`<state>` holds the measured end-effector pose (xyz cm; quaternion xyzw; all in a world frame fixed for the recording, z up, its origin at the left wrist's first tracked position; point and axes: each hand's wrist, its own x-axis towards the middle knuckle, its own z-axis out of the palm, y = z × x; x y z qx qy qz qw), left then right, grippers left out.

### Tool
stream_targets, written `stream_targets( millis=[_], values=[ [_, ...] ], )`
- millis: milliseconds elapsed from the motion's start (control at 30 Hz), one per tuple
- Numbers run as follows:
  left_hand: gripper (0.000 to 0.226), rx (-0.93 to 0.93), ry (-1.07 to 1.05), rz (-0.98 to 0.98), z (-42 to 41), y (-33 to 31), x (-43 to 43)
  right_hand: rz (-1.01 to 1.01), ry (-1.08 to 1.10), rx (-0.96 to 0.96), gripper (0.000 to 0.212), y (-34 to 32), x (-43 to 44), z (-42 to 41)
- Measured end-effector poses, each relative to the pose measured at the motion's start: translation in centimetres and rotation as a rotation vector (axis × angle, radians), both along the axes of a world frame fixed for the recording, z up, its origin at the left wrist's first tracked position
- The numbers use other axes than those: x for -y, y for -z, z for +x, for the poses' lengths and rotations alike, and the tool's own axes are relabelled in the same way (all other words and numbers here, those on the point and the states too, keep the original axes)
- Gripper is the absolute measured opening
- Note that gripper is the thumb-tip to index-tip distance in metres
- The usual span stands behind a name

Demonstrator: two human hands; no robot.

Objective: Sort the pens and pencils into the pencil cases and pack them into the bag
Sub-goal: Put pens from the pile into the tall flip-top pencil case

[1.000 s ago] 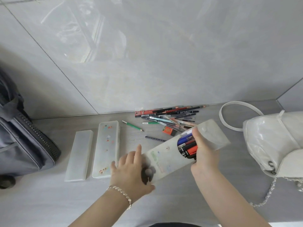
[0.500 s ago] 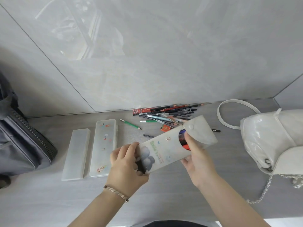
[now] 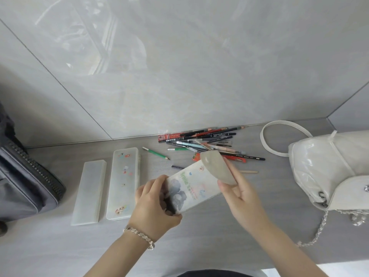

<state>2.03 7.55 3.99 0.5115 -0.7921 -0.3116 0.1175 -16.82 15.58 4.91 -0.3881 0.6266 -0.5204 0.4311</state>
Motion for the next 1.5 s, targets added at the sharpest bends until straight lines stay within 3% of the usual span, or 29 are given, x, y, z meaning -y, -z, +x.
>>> stream_targets(
  millis=[133,233,367,600,733,867,1067,1200,1367,1500],
  values=[
    [0.082,0.050,0.096,-0.191,1.8,0.4,0.7,0.030,-0.143,-0.100,0.063,-0.6,-0.9,-1.4],
    [0.083,0.108,0.191,-0.351,2.5,0.9,1.3,0.008,-0.226,-0.256,0.050,-0.6,-0.7,-2.2],
    [0.078,0.152,0.190,-0.415,2.3,0.4,1.5,0.095,-0.381,-0.441,0.033,0.1,0.0,-2.6],
    [0.073,0.222,0.220,-0.513,2.0,0.4,1.3,0.043,-0.243,-0.431,0.025,2.3,-0.3,-1.6],
    [0.077,0.233,0.253,-0.609,1.5,-0.1,0.8,-0.283,-0.103,-0.463,0.007,2.7,-0.9,-0.9],
    [0.065,0.186,0.233,-0.798,0.6,-1.2,0.2,-0.403,0.008,-0.363,0.006,2.4,-1.2,-0.6],
    [0.043,0.075,0.253,-0.983,0.0,-1.4,0.1,-0.347,0.064,-0.303,0.014,1.6,-1.8,-0.6],
    [0.058,0.017,0.238,-1.127,0.3,-0.8,-0.1,-0.263,0.106,-0.416,0.019,0.9,-2.0,-0.7],
    [0.041,-0.066,0.264,-1.207,0.6,-0.7,-0.1,-0.194,0.076,-0.388,0.013,0.7,-2.1,-0.7],
    [0.050,-0.091,0.231,-1.209,0.3,-0.9,-0.2,-0.203,0.077,-0.487,0.031,0.4,-1.9,-0.9]
  ],
)
